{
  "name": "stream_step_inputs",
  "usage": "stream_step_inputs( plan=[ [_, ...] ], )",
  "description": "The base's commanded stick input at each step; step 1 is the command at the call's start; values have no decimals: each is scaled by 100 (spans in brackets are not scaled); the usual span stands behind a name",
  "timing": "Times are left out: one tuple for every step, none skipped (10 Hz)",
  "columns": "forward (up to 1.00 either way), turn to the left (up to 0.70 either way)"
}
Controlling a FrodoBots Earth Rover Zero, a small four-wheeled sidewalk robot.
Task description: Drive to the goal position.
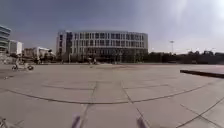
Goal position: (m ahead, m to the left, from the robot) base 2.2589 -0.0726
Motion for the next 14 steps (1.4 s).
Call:
stream_step_inputs(
  plan=[
    [100, 0],
    [100, 0],
    [100, 0],
    [100, 0],
    [100, 0],
    [100, 0],
    [100, 0],
    [100, 0],
    [100, 0],
    [100, 0],
    [100, 0],
    [100, 0],
    [100, 0],
    [100, 0]
  ],
)
